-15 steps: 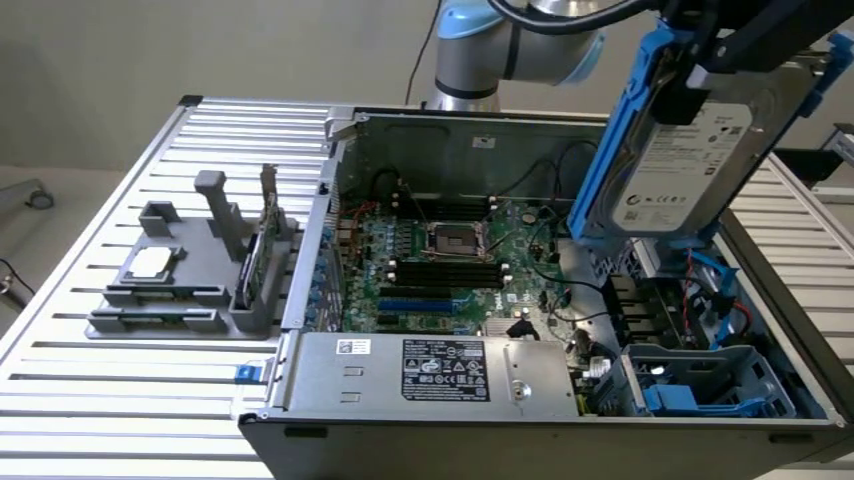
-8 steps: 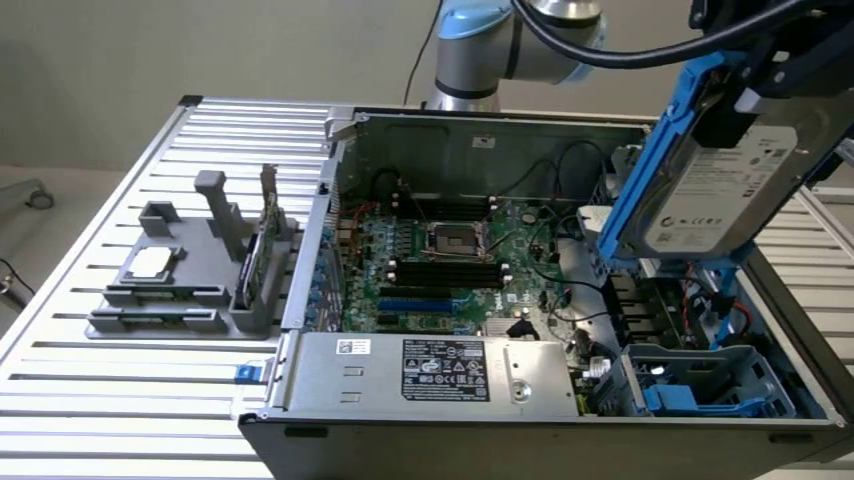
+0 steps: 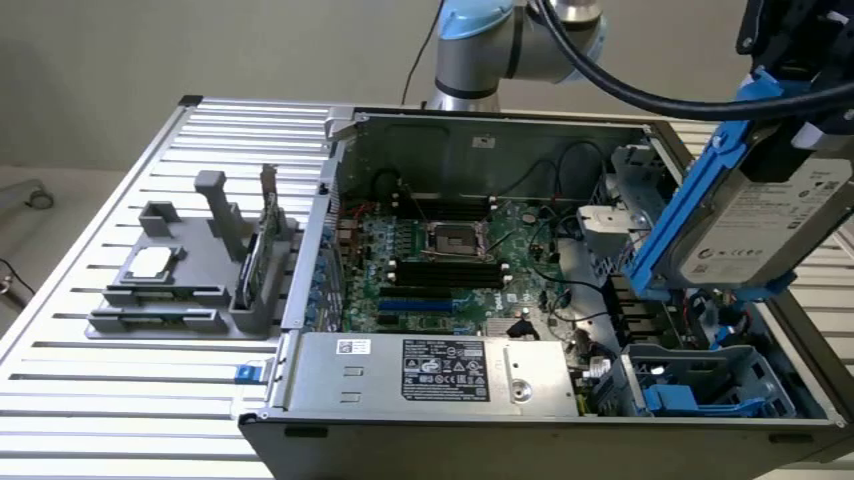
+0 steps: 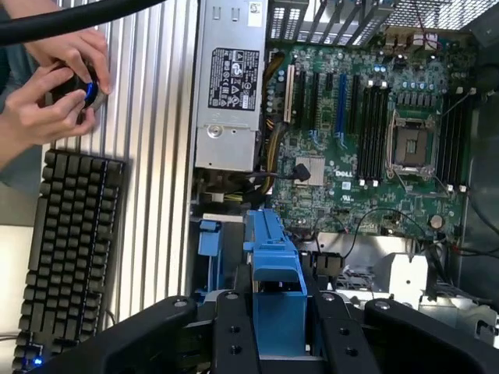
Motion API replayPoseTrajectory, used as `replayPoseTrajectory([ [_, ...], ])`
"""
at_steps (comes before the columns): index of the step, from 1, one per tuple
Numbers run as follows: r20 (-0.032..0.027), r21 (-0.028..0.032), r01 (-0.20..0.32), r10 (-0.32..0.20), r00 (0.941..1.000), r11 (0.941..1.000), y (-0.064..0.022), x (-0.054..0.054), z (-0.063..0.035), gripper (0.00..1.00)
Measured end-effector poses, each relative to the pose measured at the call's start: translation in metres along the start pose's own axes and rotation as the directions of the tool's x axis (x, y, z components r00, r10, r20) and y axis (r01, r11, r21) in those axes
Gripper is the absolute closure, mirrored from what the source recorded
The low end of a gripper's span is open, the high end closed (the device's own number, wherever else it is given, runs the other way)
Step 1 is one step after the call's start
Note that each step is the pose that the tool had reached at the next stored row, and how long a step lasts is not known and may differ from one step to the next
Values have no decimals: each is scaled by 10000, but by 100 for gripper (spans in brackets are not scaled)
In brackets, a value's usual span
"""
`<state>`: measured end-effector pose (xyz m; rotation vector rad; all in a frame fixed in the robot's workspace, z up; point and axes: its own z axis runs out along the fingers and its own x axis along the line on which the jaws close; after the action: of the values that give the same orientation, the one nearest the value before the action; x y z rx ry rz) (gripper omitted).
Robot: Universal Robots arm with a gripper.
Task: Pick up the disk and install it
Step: 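Pick up the disk, then insert the disk into the insertion slot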
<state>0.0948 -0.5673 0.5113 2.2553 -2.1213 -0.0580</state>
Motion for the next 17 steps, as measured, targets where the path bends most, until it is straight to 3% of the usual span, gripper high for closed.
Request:
replayPoseTrajectory([
  [11, -1, -4, 0, 0, 10000, 10000, -132, 420, 1, 67],
  [17, 2, 0, 0, 0, 10000, 10000, -134, 459, 61, 67],
])
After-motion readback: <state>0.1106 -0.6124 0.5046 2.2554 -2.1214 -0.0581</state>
